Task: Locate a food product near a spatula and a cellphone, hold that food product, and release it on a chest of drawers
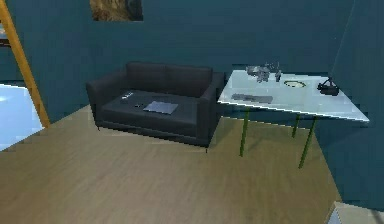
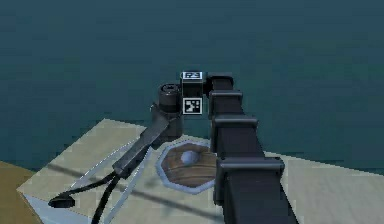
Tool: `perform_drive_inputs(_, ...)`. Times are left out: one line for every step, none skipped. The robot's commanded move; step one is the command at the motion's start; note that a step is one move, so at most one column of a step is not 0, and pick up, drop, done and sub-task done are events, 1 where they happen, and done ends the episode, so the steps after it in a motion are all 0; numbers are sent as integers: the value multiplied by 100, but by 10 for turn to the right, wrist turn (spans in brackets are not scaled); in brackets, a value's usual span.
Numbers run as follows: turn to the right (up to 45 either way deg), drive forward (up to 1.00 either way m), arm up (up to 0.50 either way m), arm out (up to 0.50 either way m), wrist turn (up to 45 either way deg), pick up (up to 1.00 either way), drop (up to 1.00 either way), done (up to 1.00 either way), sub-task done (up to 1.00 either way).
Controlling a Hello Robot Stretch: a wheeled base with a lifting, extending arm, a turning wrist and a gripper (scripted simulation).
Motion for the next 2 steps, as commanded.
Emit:
perform_drive_inputs(0, 0, 0, 0, 450, 0, 0, 0, 0)
perform_drive_inputs(0, 0, 0, 0, 450, 0, 0, 0, 0)
